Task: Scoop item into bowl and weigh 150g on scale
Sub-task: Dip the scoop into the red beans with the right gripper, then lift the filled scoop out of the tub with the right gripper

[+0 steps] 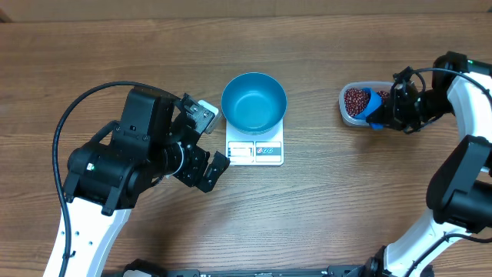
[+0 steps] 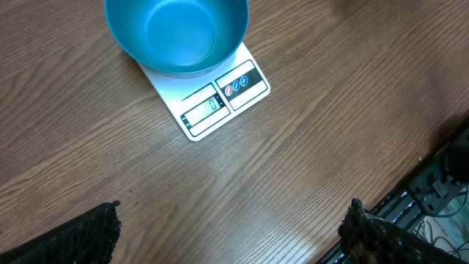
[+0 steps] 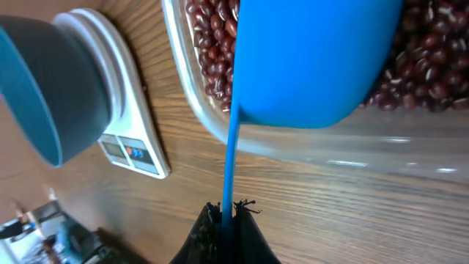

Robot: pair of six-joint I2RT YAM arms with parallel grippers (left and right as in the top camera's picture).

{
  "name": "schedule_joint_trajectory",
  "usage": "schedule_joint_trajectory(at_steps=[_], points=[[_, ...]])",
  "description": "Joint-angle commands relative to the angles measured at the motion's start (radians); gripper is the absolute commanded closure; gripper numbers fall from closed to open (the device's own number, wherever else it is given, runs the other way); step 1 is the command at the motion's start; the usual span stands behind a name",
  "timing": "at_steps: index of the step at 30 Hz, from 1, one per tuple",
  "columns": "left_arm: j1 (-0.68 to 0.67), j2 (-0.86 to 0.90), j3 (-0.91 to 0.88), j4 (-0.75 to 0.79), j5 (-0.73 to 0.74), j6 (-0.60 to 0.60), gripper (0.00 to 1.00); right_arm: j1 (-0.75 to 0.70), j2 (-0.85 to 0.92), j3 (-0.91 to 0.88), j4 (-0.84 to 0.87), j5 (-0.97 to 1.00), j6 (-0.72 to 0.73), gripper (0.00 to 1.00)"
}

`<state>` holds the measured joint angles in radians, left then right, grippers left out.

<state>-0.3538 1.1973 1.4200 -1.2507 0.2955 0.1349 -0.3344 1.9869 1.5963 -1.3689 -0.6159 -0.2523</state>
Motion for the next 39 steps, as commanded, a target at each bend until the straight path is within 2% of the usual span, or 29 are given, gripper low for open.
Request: schedule_joint_trajectory(at_steps=[1, 14, 19, 27, 39], points=[[-0.006, 0.005, 0.003, -0.002, -0.007, 0.022, 0.0, -0.018, -0.026, -0.007, -0.013, -0.086, -0.038, 0.96], [-0.006, 0.005, 0.003, -0.002, -0.007, 0.022, 0.0, -0.083, -0.026, -0.07, 0.037, -0.134, -0.058, 0.96], [-0.006, 0.005, 0.003, -0.002, -0.007, 0.022, 0.0, -0.137, -0.026, -0.09, 0.04, -0.217, -0.072, 0.96], [-0.006, 0.005, 0.003, -0.002, -0.007, 0.022, 0.0, -0.145, -0.025, -0.1, 0.04, -0.288, -0.1, 0.96], [-0.006, 0.005, 0.003, -0.002, -0.007, 0.022, 0.0, -0.217, -0.025, -0.102, -0.037, -0.402, -0.234, 0.96]])
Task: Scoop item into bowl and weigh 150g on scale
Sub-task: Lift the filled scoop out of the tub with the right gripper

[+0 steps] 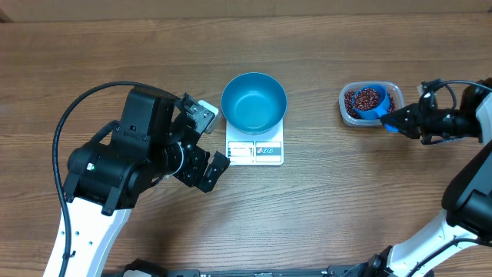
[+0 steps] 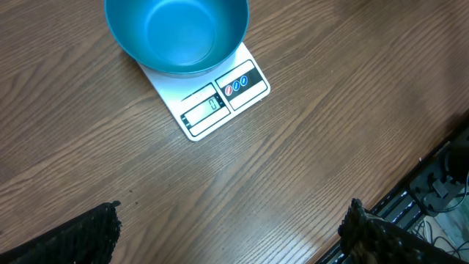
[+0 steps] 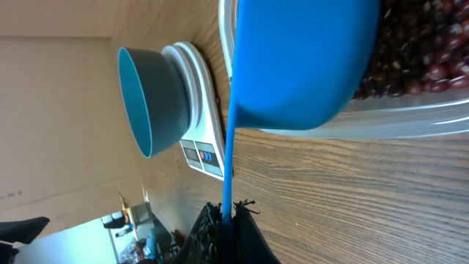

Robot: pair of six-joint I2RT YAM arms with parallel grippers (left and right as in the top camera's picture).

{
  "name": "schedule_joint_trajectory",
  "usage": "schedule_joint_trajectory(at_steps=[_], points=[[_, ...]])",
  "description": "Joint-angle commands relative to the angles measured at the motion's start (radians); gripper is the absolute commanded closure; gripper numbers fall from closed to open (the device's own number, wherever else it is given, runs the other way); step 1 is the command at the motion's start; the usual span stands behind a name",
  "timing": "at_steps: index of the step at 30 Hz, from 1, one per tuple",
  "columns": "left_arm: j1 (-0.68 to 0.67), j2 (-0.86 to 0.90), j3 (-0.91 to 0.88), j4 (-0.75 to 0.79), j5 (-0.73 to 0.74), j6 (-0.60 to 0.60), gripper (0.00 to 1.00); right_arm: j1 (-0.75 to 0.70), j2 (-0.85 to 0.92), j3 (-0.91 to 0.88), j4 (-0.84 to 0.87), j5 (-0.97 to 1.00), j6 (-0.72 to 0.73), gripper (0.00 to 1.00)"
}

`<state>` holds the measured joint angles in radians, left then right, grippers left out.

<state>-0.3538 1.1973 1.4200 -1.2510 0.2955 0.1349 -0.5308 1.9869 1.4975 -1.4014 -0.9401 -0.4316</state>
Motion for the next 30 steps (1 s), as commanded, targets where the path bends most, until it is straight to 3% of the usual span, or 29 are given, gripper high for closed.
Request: schedule_joint_trajectory(at_steps=[1, 10, 15, 19, 22, 30], points=[[-0.006, 0.005, 0.003, -0.002, -0.007, 0.022, 0.01, -0.026, -0.025, -0.004, -0.011, -0.092, -0.072, 0.96], [-0.006, 0.005, 0.003, -0.002, -0.007, 0.022, 0.0, -0.042, -0.025, -0.004, -0.043, -0.142, -0.128, 0.96], [-0.006, 0.005, 0.003, -0.002, -0.007, 0.022, 0.0, -0.042, -0.025, -0.004, -0.151, -0.322, -0.296, 0.96], [-0.006, 0.005, 0.003, -0.002, -0.007, 0.022, 0.0, -0.034, -0.025, -0.004, -0.211, -0.41, -0.335, 0.96], [-0.006, 0.005, 0.003, -0.002, -0.007, 0.022, 0.01, 0.005, -0.025, -0.004, -0.294, -0.443, -0.433, 0.96], [-0.006, 0.005, 0.003, -0.002, -0.007, 0.022, 0.01, 0.199, -0.046, 0.036, -0.294, -0.446, -0.434, 0.96]])
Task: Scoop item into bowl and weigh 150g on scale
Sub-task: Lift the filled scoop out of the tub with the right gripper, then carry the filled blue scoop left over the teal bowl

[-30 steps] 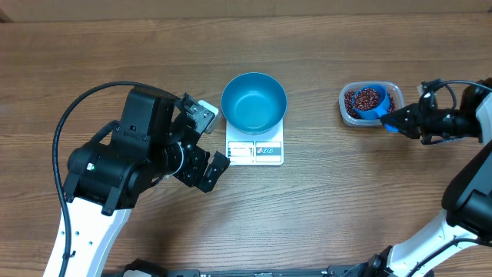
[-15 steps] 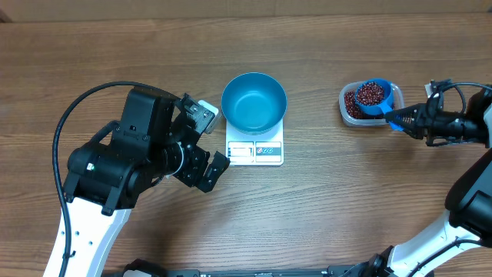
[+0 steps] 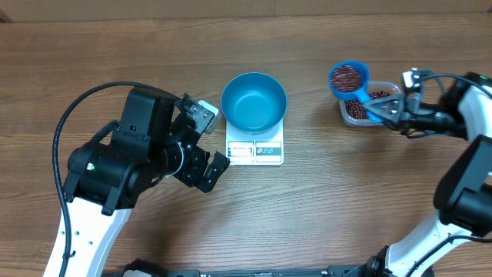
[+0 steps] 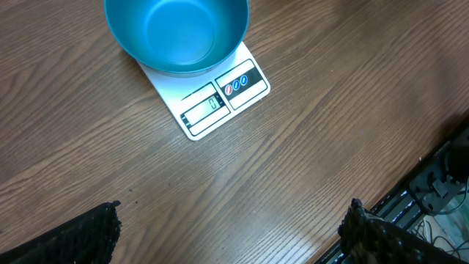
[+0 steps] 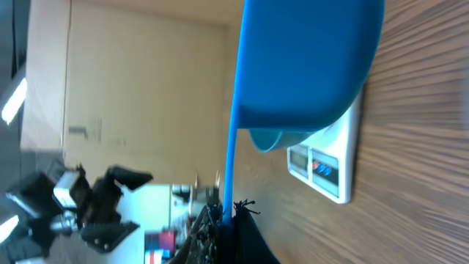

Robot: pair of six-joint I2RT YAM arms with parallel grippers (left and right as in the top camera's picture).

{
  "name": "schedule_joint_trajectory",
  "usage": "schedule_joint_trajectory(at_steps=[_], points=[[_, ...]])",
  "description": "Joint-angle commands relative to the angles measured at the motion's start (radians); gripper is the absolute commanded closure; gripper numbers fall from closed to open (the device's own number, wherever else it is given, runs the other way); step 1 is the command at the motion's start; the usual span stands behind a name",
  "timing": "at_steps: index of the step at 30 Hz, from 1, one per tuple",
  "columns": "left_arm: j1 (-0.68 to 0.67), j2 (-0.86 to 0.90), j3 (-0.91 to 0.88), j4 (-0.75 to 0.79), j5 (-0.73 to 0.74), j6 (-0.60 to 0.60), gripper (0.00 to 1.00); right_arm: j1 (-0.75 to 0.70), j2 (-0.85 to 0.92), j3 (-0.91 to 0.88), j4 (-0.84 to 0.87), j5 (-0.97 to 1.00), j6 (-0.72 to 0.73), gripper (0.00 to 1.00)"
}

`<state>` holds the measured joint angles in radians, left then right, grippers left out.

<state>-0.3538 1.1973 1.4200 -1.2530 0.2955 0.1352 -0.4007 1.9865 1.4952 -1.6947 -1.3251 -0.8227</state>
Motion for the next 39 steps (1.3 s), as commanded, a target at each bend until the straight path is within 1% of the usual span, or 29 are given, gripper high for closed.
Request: schedule_joint_trajectory(at_steps=[1, 7, 9, 10, 12, 14, 15, 20, 26, 31, 39], points=[[-0.006, 0.005, 0.003, 0.0, -0.007, 0.022, 0.0, 0.109, -0.046, 0.063, -0.001, -0.061, -0.042, 0.96], [-0.006, 0.005, 0.003, 0.0, -0.007, 0.022, 0.0, 0.263, -0.047, 0.194, 0.013, -0.048, -0.037, 0.96], [-0.006, 0.005, 0.003, 0.0, -0.007, 0.022, 0.0, 0.291, -0.047, 0.225, 0.045, -0.026, -0.001, 0.96], [-0.006, 0.005, 0.003, 0.0, -0.007, 0.022, 0.0, 0.317, -0.047, 0.256, 0.116, 0.021, 0.105, 0.96], [-0.006, 0.005, 0.003, 0.0, -0.007, 0.022, 0.0, 0.343, -0.047, 0.283, 0.22, 0.109, 0.259, 0.96], [-0.006, 0.005, 0.003, 0.0, -0.007, 0.022, 0.0, 0.37, -0.047, 0.305, 0.314, 0.207, 0.396, 0.96], [-0.006, 0.005, 0.003, 0.0, -0.007, 0.022, 0.0, 0.391, -0.047, 0.318, 0.356, 0.254, 0.439, 0.96], [-0.006, 0.005, 0.003, 0.0, -0.007, 0.022, 0.0, 0.458, -0.047, 0.342, 0.411, 0.372, 0.491, 0.96], [-0.006, 0.005, 0.003, 0.0, -0.007, 0.022, 0.0, 0.503, -0.047, 0.342, 0.397, 0.5, 0.511, 0.96], [-0.006, 0.005, 0.003, 0.0, -0.007, 0.022, 0.0, 0.532, -0.05, 0.342, 0.399, 0.555, 0.517, 0.96], [-0.006, 0.005, 0.003, 0.0, -0.007, 0.022, 0.0, 0.591, -0.103, 0.347, 0.422, 0.716, 0.558, 0.96]])
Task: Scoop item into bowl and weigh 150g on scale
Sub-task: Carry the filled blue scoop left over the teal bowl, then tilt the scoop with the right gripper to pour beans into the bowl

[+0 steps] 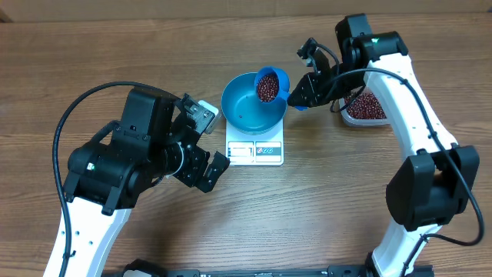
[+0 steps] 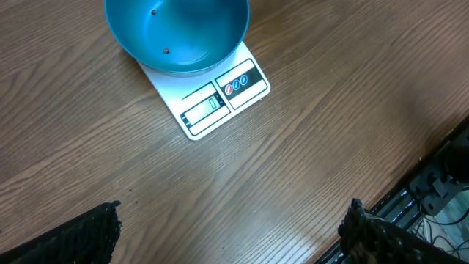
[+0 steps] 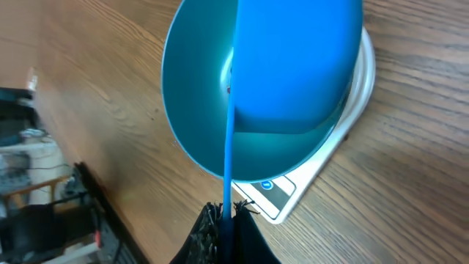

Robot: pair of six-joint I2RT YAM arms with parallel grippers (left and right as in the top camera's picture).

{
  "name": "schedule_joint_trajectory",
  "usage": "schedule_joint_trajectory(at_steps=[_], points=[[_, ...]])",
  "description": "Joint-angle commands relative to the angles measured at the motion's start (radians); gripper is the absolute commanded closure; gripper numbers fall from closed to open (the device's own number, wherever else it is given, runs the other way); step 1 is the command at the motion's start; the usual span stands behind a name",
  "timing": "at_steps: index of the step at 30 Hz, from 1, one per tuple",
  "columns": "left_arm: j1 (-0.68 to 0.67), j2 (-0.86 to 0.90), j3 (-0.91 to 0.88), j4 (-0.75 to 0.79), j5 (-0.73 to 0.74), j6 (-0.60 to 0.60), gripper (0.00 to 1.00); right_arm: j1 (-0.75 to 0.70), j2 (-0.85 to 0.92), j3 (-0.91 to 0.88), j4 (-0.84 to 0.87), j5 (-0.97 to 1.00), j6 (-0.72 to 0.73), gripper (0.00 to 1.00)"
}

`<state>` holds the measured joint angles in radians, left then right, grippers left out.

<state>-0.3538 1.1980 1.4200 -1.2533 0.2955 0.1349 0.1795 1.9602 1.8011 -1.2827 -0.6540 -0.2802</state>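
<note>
A blue bowl stands on the white scale, whose display reads 0. Two red beans lie in the bowl. My right gripper is shut on the handle of a blue scoop heaped with red beans, held over the bowl's right rim. The right wrist view shows the scoop's underside above the bowl, with the gripper clamped on the handle. My left gripper hangs open left of the scale, with nothing between its fingers.
A clear container of red beans sits on the table right of the scale, partly behind my right arm. My left arm's bulk fills the table's left half. The table's front edge shows in the left wrist view.
My right gripper has carried the loaded scoop from just left of the bean container to over the bowl's right rim. Two beans now lie in the bowl. The left arm has not moved.
The scoop was tipped into the bean container with my right gripper shut on its handle. Then it sat level in the container, full of beans. Then it was held up left of the container, and now over the bowl.
</note>
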Motion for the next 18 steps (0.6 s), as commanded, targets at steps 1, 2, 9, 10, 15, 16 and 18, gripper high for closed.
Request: schedule_joint_trajectory(at_steps=[1, 2, 9, 10, 15, 16, 18], points=[[-0.006, 0.005, 0.003, 0.001, -0.007, 0.022, 0.01, 0.021, -0.081, 0.041, 0.011, 0.062, 0.016, 0.96], [-0.006, 0.005, 0.003, 0.001, -0.007, 0.022, 0.01, 0.028, -0.085, 0.041, 0.012, 0.071, 0.016, 0.96], [-0.006, 0.005, 0.003, 0.001, -0.007, 0.022, 0.0, 0.111, -0.098, 0.047, 0.024, 0.204, 0.048, 0.96], [-0.006, 0.005, 0.003, 0.001, -0.007, 0.022, 0.0, 0.121, -0.1, 0.047, 0.026, 0.222, 0.049, 0.96], [-0.006, 0.005, 0.003, 0.001, -0.007, 0.022, 0.0, 0.136, -0.113, 0.047, 0.028, 0.272, 0.075, 0.96], [-0.006, 0.005, 0.003, 0.001, -0.007, 0.022, 0.01, 0.136, -0.121, 0.047, 0.029, 0.273, 0.075, 0.96], [-0.006, 0.005, 0.003, 0.001, -0.007, 0.022, 0.01, 0.136, -0.134, 0.047, 0.034, 0.272, 0.075, 0.96]])
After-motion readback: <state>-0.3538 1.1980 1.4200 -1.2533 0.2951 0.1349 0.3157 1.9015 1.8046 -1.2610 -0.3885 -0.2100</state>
